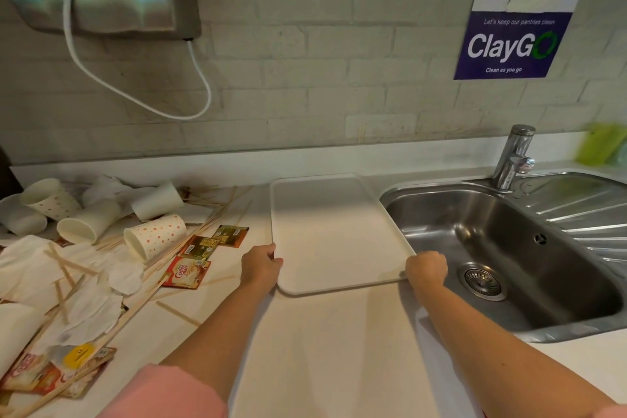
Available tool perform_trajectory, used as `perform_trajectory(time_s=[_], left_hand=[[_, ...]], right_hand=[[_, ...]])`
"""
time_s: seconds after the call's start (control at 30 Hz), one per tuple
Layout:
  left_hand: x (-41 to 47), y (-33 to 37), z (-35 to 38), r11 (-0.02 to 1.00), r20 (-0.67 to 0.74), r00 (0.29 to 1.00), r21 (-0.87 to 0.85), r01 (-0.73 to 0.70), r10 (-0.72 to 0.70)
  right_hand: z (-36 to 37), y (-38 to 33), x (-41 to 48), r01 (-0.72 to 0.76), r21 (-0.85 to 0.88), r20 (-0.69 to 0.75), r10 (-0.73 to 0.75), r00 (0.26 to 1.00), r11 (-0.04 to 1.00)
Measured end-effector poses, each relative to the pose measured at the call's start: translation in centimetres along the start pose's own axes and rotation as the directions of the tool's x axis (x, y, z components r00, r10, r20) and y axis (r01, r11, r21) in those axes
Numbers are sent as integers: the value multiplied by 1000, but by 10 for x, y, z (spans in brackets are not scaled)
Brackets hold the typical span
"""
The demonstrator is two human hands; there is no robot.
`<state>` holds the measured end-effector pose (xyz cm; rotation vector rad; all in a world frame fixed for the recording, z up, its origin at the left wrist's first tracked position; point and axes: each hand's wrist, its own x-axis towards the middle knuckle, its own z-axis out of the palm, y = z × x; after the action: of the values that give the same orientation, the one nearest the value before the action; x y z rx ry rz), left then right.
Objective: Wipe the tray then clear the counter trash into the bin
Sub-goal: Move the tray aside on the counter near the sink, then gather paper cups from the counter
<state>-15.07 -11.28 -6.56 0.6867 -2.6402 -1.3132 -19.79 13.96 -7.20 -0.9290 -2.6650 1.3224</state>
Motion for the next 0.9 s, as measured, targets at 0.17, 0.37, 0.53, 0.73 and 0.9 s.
perform_trajectory(time_s=[0.17, 0.37, 0.53, 0.73, 0.9], left_hand=[[-1, 5, 7, 995, -38, 999, 103, -8, 12], [-6, 9, 15, 975, -20, 1000, 224, -8, 13], [-11, 9, 5, 960, -30, 998, 276, -44, 55], [-25, -7, -33, 952, -101, 975, 258, -166, 198], [-37, -37, -75, 944, -172, 959, 280, -172, 226]], right_hand=[[-1, 2, -7, 96, -143, -1, -97, 995, 985], [1, 4, -17, 202, -279, 27, -202, 979, 939], [4, -11, -35, 342, -450, 1, -383, 924, 825], [34, -55, -82, 619, -417, 133, -629, 766, 665], [69, -77, -137, 801, -304, 302, -745, 594, 516]])
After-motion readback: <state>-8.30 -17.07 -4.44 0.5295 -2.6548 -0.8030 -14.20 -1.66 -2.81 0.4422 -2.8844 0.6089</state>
